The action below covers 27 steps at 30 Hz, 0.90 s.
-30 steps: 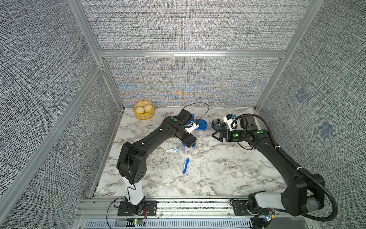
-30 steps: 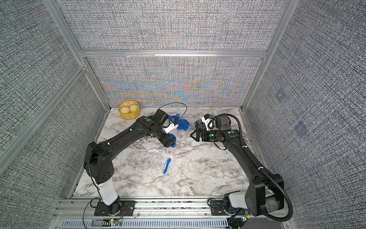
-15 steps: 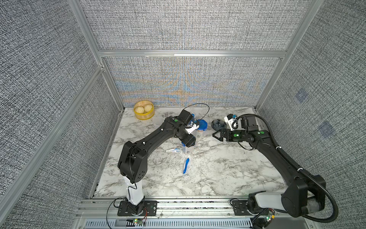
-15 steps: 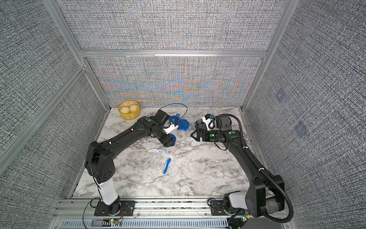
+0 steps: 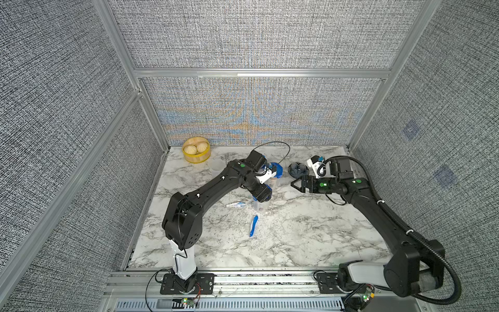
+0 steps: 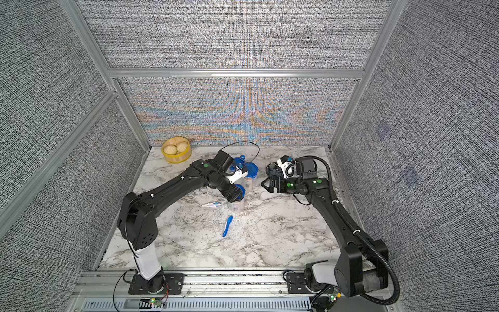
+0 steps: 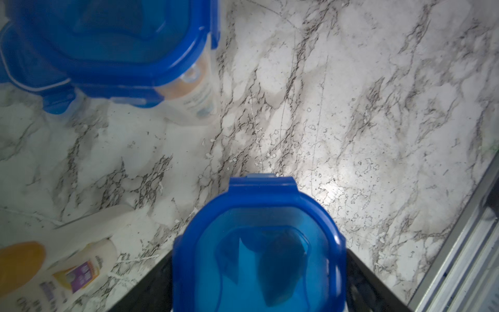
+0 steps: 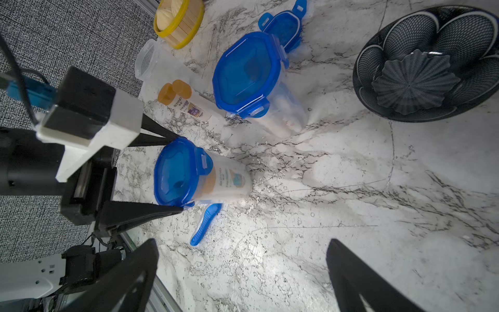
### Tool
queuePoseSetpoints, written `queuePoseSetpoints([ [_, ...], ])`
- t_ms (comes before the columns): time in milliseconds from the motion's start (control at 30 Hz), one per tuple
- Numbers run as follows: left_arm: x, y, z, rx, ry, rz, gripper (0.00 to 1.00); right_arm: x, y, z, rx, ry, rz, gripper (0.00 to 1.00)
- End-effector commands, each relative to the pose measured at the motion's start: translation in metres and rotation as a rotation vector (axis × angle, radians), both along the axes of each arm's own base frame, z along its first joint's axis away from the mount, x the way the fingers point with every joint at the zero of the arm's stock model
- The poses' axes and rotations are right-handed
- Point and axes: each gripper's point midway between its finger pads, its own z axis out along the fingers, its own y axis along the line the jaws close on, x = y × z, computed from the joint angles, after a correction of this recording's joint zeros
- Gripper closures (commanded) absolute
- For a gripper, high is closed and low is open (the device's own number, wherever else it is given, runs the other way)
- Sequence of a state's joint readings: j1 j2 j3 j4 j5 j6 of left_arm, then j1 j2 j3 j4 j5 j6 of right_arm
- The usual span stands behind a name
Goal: Pack away toiletry kits
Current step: Move the container to the center of the board.
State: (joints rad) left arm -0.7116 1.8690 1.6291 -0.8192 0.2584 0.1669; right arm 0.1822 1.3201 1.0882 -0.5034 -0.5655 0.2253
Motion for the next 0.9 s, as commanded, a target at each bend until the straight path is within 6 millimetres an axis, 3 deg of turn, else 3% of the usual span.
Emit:
queuePoseSetpoints([
  [0, 0.002, -0.025, 0.013, -0.092, -0.010, -0.036, 0.26, 0.001, -0.001, 0.004, 0.012, -0.013, -0.008, 0.01],
  [233, 0.004, -0.062, 0.019, -0.109, -0.037, -0.098, 0.26, 0.002, -0.007, 0.004, 0.015, -0.011, -0.029, 0.01],
  [267, 0.004, -0.065, 0.007, -0.090, -0.020, -0.104, 0.26, 0.002, -0.007, 0.004, 0.016, -0.011, -0.029, 0.01],
  [433, 0.002, -0.066, -0.002, -0.049, -0.016, -0.115, 0.23, 0.003, -0.011, 0.004, 0.015, -0.012, -0.037, 0.01],
  [533, 0.001, -0.065, -0.003, -0.037, -0.022, -0.117, 0.14, 0.003, -0.011, 0.002, 0.015, -0.009, -0.038, 0.01],
  [733, 0.004, -0.074, 0.015, -0.099, -0.055, -0.129, 0.00, 0.003, -0.011, 0.000, 0.012, -0.007, -0.039, 0.01],
  [867, 0.004, -0.086, 0.031, -0.177, -0.075, -0.151, 0.00, 0.004, -0.013, -0.002, 0.002, -0.007, -0.046, 0.01],
])
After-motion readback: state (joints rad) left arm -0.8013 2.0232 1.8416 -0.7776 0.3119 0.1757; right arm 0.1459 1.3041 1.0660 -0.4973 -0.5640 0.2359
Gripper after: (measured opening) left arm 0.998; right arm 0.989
